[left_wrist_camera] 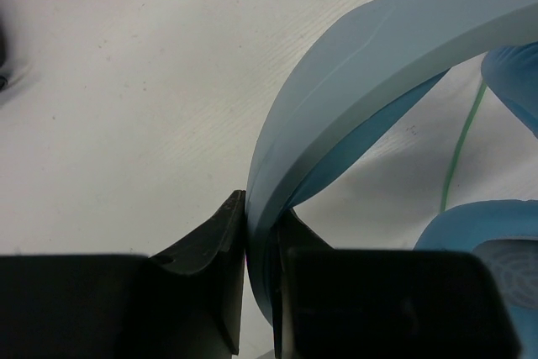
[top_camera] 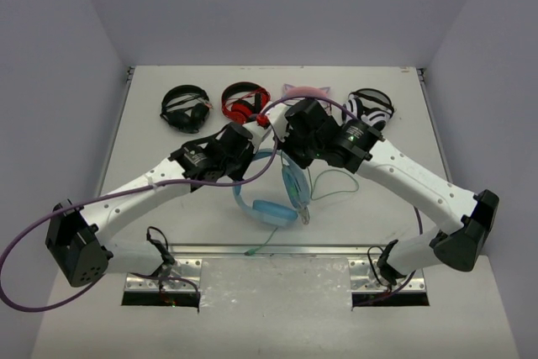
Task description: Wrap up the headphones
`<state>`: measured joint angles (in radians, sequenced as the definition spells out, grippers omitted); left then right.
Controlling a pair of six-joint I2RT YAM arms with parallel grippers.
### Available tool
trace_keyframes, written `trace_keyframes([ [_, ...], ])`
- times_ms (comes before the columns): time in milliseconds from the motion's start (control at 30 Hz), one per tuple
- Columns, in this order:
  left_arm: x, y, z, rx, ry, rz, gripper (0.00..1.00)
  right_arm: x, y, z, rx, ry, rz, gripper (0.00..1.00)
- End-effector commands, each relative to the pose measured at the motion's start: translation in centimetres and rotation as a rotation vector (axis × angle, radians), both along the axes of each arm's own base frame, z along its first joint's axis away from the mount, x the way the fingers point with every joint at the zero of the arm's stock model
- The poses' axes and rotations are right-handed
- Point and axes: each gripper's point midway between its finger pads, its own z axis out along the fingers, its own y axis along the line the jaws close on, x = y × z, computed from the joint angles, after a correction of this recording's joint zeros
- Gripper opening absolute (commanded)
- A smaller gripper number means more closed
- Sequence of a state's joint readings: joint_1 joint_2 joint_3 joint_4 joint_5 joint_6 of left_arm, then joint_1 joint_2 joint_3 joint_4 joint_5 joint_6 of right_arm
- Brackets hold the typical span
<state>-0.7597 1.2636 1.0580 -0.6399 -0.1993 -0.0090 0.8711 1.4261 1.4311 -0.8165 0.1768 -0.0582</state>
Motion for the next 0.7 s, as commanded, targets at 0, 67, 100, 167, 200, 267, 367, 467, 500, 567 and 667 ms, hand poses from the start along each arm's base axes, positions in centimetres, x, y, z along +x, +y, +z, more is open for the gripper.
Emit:
trace_keyframes([
  [0, 1.4, -2.0, 3.5, -0.114, -0.089, 0.022, 0.00, -0.6, 2.2, 1.5, 0.120, 0.022, 0.039, 0.01],
  [67, 1.5, -2.0, 3.8, -0.124, -0.093, 0.028, 0.00, -1.0, 2.7, 1.2, 0.133, 0.051, 0.056, 0.01],
  [100, 1.5, -2.1, 3.9, -0.131, -0.095, 0.027, 0.00, -1.3, 3.0, 1.1, 0.139, 0.069, 0.070, 0.01],
  [167, 1.4, -2.3, 4.5, -0.156, -0.104, 0.027, 0.00, -1.2, 3.2, 0.6, 0.126, 0.073, 0.067, 0.01],
  [200, 1.3, -2.5, 4.9, -0.176, -0.109, 0.020, 0.01, -0.8, 2.9, 0.3, 0.108, 0.064, 0.049, 0.01],
  [267, 1.2, -2.6, 5.5, -0.196, -0.117, 0.012, 0.00, -0.3, 2.6, 0.0, 0.092, 0.046, 0.025, 0.01],
  [367, 0.9, -2.8, 5.9, -0.219, -0.122, -0.003, 0.00, 0.6, 1.8, -0.2, 0.058, 0.007, -0.023, 0.01],
  [467, 0.9, -2.8, 5.9, -0.218, -0.122, -0.004, 0.00, 1.8, 0.5, 0.0, 0.024, -0.035, -0.124, 0.01],
  [500, 0.8, -2.8, 5.9, -0.218, -0.122, -0.008, 0.01, 2.0, 0.2, -0.1, 0.007, -0.040, -0.139, 0.01],
  [567, 0.8, -2.8, 6.1, -0.228, -0.126, -0.009, 0.00, 2.6, -0.8, -0.1, -0.031, -0.067, -0.191, 0.01],
  [667, 0.7, -2.7, 6.4, -0.234, -0.132, -0.010, 0.00, 3.0, -1.5, -0.1, -0.062, -0.089, -0.229, 0.01],
])
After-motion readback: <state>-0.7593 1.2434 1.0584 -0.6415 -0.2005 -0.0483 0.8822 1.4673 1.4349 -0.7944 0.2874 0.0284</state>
